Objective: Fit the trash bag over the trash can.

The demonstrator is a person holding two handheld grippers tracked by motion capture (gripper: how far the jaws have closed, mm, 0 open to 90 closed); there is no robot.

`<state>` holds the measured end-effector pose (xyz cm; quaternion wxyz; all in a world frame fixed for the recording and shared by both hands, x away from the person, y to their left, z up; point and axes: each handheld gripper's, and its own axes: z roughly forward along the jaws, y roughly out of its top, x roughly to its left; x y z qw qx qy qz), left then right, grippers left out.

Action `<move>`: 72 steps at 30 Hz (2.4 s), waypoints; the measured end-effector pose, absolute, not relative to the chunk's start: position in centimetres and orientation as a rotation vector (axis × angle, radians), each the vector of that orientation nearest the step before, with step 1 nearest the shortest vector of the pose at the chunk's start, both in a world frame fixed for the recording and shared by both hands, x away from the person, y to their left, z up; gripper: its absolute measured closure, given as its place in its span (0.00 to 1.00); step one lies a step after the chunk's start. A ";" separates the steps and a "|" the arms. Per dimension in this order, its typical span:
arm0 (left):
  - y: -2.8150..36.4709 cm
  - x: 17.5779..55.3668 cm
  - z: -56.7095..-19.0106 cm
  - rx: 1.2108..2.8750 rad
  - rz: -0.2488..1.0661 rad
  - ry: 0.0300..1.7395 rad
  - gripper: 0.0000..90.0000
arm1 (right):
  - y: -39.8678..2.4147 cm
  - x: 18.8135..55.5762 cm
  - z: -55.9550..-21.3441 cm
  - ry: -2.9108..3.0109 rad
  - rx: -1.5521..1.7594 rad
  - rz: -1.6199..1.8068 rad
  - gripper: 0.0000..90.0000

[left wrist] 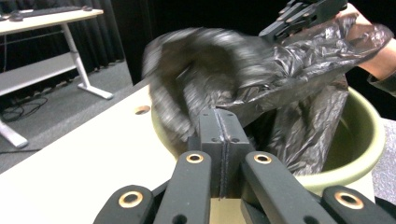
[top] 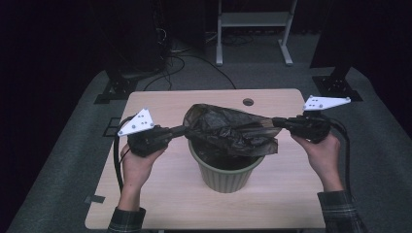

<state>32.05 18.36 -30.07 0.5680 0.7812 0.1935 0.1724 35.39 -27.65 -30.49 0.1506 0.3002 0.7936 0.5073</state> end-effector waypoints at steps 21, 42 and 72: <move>20.0 32.5 -32.4 1.846 0.440 0.508 0.99 | -31.6 34.2 -32.0 2.180 0.959 1.461 0.76; 18.4 33.3 -31.6 1.815 0.428 0.453 0.95 | -23.3 36.3 -28.8 2.327 0.608 1.530 0.58; 15.6 34.5 -30.5 1.841 0.359 0.395 0.50 | -22.1 38.1 -29.9 2.360 0.652 1.505 1.00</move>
